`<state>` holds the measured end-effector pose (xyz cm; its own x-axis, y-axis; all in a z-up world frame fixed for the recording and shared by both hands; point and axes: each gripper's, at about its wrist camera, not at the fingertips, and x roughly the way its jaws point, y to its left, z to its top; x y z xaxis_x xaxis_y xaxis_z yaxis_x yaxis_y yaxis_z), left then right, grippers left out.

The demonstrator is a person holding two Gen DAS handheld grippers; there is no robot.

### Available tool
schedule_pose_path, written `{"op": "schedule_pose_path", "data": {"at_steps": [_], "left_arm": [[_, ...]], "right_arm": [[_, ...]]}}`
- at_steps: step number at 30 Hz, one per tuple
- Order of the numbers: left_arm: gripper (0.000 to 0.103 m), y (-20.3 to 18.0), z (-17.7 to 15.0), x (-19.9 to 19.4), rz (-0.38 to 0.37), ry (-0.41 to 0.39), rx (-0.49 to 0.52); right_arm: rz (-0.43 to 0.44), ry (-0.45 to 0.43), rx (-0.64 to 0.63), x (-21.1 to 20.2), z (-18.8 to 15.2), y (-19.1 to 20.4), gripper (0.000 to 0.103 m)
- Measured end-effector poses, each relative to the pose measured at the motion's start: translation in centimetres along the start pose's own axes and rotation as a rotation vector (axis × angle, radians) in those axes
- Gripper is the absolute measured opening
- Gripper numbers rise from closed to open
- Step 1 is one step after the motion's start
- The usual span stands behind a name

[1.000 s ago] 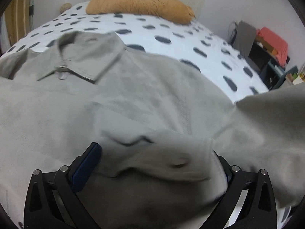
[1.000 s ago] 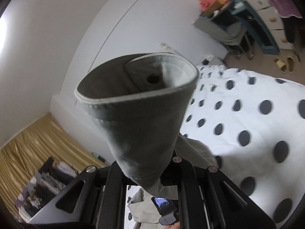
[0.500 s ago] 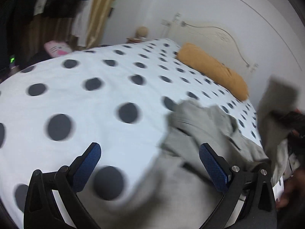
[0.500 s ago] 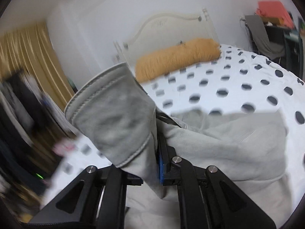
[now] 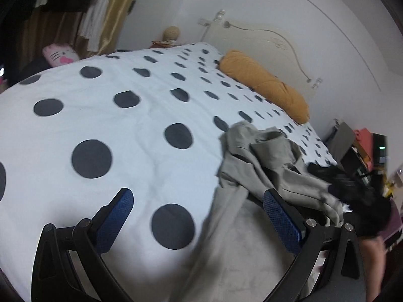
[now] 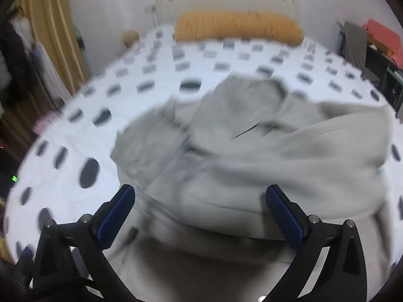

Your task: Fold large clothes

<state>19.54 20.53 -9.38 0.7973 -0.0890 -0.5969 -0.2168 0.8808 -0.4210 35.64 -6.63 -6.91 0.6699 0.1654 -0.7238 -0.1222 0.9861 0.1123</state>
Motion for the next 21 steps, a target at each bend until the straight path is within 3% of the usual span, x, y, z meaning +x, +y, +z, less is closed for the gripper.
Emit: {"op": "schedule_pose_path", "data": {"at_steps": [4,6,9,12,16,19,20,21], "left_arm": [[0.103,-1.4,-0.4,-0.6,-0.043,-0.005,0.009],[0.103,-2.0,-0.5,-0.9,-0.06,-0.011,0.017],[0.103,-3.1,-0.8,-1.0,-0.076,-0.006,0.029],[0.103,-4.0,-1.1,-0.9,-0.08,-0.002,0.024],[0.103,-4.9,-1.5,-2.1,-0.072,-0.018,0.054],[0.103,-4.5,-1.6,-2.4,-0.051,-0.025,0.06],[0.103,-4.4,-1.5,-2.1,-0.048,-0.018,0.055],[0.103,-4.3,-1.5,-1.8,-0.051,-0.005,0.048]], "right_arm": [[0.029,-0.042,0.104,-7.9,1.7,-8.8,0.103],[0.083,-0.063,0.12,-11.1,2.8,-10.6,0.103],[0.074,-0.047,0.017,-14.6,2.3,-10.7,0.103],[0.315,0.11,0.097,-10.3,-1.2,-8.5,0.103],[0.473,0.28,0.186,-0.7,-3.8,-5.2,0.103],[0.559,0.327,0.237,3.0,-4.8,-4.4,0.103],[0.542,0.332,0.24,3.7,-4.8,-4.6,0.103],[0.458,0.304,0.251,4.4,-4.5,-5.8,0.103]]}}
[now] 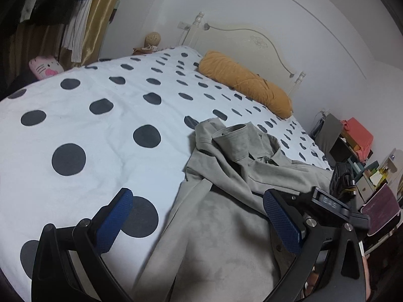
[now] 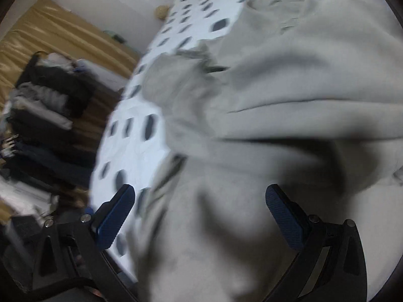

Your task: Fold large clothes

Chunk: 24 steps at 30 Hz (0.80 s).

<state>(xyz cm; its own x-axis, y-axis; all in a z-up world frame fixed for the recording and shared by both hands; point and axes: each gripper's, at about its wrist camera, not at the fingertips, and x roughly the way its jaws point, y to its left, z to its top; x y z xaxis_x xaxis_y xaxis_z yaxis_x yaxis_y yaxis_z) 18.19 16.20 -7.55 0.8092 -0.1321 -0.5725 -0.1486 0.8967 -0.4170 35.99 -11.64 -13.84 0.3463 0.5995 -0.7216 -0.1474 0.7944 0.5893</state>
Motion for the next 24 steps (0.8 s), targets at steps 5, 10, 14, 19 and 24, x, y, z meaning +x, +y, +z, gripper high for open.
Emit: {"op": "schedule_pose_path", "data": {"at_steps": [5,10,14,19,24], "left_arm": [[0.103,-0.3,0.2,0.8,-0.003,-0.008,0.034],[0.103,-2.0,0.8,2.6,-0.035,0.021,0.042],[0.103,-2.7,1.0,2.7,-0.047,0.002,0.035],[0.103,-2.5,1.0,2.5,-0.032,0.0,0.042],[0.103,-1.7,1.2,2.1,-0.029,-0.018,0.047]], "right_arm": [[-0.147,-0.249,0.023,-6.9,1.5,-5.9,0.103],[-0.146,-0.32,0.121,-12.6,1.8,-9.6,0.103],[-0.104,-0.319,0.057,-13.1,2.0,-6.4,0.103],[-0.018,-0.115,0.058,-6.2,4.3,-4.9,0.103],[-0.173,-0.342,0.154,-10.4,6.5,-12.0,0.103]]}}
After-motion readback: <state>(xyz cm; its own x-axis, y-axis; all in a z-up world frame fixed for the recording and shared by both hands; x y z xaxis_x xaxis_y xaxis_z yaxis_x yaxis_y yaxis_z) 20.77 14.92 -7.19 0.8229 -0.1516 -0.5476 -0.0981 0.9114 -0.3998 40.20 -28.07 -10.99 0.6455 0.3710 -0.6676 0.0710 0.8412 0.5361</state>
